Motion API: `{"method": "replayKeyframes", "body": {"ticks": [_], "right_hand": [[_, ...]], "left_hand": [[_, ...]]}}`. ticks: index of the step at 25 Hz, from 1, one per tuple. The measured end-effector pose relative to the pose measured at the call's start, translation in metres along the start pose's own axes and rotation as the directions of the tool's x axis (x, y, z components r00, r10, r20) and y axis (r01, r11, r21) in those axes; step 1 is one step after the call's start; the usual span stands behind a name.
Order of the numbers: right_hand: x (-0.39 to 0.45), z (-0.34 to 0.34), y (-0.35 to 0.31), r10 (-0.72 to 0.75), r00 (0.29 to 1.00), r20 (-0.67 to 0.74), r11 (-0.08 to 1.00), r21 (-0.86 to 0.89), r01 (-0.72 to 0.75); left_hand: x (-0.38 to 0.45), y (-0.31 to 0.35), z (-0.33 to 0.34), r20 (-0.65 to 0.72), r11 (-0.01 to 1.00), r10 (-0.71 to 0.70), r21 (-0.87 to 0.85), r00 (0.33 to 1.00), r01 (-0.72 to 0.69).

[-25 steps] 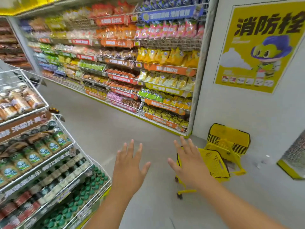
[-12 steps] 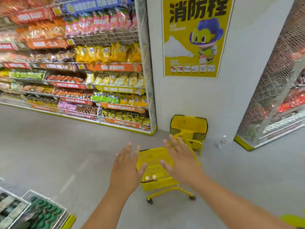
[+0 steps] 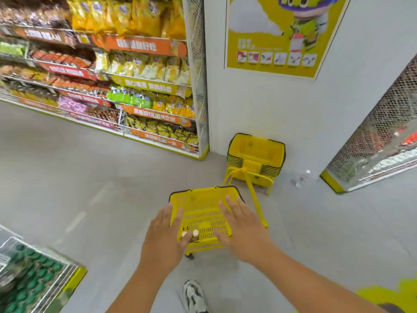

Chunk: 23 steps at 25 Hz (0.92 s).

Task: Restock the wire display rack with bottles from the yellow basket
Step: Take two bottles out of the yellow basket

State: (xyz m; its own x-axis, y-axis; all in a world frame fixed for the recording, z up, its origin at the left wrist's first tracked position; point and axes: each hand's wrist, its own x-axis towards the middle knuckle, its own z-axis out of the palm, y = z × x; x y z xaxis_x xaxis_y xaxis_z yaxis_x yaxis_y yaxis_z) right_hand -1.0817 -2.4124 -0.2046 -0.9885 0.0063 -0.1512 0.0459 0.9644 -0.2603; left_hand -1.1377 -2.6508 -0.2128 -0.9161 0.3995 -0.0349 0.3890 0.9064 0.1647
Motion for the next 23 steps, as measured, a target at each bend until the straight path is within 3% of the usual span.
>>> {"method": "replayKeyframes", "body": {"ticks": [7, 17, 23], "right_hand": [[0.110, 0.064, 0.005, -0.096, 0.990, 0.102, 0.994, -0.034, 0.100], [0.250, 0.262, 0.063, -0.147, 0.944, 0.297, 0.984, 0.146, 0.107], [0.291, 0.357, 0.091, -0.212, 0.859, 0.466, 0.974, 0.175, 0.145]], "left_hand": [[0.095, -0.042, 0.096, 0.076, 0.977, -0.069, -0.195, 0.995, 0.083], [0.180, -0.111, 0.293, 0.315, 0.988, -0.029, -0.134, 0.949, 0.074], [0.202, -0.125, 0.384, 0.466, 0.972, -0.034, -0.190, 0.884, 0.138]]}}
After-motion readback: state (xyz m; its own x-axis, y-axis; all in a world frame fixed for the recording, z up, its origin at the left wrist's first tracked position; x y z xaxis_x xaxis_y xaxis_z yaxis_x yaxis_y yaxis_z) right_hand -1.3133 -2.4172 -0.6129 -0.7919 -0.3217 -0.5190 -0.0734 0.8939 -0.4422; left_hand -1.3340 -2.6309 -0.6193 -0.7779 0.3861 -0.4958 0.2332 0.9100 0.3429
